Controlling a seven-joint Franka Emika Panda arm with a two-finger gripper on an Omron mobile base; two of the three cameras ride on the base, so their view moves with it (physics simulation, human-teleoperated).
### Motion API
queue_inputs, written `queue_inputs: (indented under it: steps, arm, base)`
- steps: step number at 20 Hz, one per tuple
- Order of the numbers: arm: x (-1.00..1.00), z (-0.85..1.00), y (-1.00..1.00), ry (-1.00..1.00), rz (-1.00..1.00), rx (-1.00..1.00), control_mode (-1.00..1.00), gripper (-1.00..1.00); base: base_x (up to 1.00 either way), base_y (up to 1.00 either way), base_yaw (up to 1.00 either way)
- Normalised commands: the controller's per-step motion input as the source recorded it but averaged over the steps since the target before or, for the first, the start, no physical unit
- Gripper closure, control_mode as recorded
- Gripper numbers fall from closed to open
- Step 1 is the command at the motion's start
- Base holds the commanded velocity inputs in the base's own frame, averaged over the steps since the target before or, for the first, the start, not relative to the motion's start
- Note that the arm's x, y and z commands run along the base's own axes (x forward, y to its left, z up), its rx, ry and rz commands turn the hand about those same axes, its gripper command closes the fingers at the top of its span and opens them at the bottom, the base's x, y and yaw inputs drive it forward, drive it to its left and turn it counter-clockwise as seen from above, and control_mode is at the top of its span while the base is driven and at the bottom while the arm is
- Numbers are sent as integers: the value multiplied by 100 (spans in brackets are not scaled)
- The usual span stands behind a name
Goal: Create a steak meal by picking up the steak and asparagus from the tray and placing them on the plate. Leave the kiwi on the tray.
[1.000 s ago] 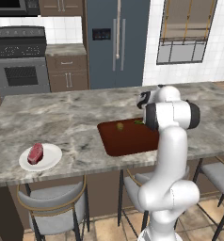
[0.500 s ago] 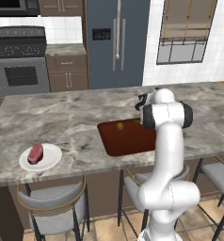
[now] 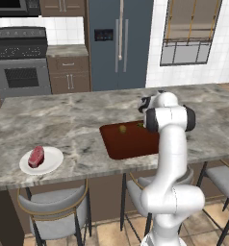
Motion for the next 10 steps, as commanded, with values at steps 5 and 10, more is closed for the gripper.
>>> queue_inputs:
  steps: [5, 10]
  arm:
    - [-46, -24, 27, -2, 0, 0, -100, 100]
    - [-89, 2, 31, -12, 0, 0, -100, 100]
  base:
    - [0, 0, 0]
    - [0, 0, 0]
